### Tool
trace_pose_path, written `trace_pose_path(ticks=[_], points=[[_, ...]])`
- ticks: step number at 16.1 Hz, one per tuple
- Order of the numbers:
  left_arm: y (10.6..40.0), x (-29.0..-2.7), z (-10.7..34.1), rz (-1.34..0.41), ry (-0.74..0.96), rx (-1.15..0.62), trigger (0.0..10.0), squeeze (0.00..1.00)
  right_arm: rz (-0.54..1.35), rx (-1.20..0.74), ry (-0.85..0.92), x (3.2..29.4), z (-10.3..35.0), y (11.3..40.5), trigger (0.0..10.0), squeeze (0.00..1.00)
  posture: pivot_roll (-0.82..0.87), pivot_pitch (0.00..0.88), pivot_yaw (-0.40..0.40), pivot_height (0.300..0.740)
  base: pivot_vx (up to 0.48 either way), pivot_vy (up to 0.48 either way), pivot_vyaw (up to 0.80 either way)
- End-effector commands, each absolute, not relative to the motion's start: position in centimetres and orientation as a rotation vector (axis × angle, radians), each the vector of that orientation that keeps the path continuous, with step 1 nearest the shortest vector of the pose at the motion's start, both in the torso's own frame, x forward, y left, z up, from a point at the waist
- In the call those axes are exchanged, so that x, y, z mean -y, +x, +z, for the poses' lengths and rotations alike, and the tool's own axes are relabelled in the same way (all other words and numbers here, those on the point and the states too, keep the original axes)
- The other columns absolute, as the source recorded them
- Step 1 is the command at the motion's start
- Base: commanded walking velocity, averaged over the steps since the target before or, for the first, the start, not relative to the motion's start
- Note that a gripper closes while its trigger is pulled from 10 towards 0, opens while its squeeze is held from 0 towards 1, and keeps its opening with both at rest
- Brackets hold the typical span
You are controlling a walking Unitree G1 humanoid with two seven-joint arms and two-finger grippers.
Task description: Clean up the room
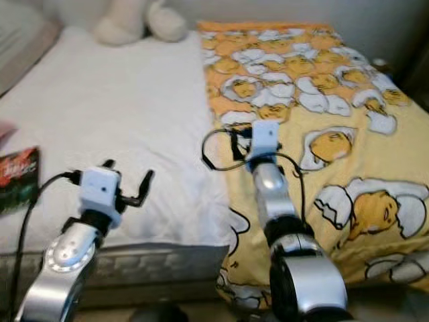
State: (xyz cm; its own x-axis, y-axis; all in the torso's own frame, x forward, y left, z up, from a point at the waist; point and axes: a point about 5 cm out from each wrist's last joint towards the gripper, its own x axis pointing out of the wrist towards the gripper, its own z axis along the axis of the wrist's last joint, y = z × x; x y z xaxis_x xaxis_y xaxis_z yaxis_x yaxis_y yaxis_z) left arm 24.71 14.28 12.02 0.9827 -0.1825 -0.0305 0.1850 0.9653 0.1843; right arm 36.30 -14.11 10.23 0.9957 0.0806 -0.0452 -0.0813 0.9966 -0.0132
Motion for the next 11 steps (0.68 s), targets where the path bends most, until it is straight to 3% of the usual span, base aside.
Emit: trace_pose_path(ticks=[1,3,6,8,11], points=[[25.0,-14.7,12.0,-0.155,0.191,-0.026,10.0,0.00,0.092,-0.001,-0.027,14.1,10.5,35.9,10.0,0.00,0.12,0.000,-0.002,0.721,0.000,0.000,0.00],[25.5,-14.4,12.3,-0.125,0.157,-0.002,10.0,0.00,0.090,0.078,-0.033,14.7,10.2,33.8,10.0,0.00,0.07,0.000,-0.027,0.721,0.000,0.000,0.00],[26.8,-12.7,12.6,-0.129,0.107,0.024,10.0,0.00,0.050,0.091,-0.032,15.8,10.3,32.9,10.0,0.00,0.00,0.000,-0.017,0.721,0.000,-0.386,0.00],[27.4,-12.1,12.7,-0.153,0.111,0.036,10.0,0.00,0.026,0.080,-0.021,16.0,10.2,33.0,10.0,0.00,-0.01,0.000,-0.007,0.721,0.266,-0.396,0.71],[28.1,-13.2,12.5,-0.122,0.098,0.023,10.0,0.00,0.047,0.069,-0.021,15.4,9.9,31.6,10.0,0.00,-0.02,0.000,0.007,0.721,0.295,-0.375,0.64]])
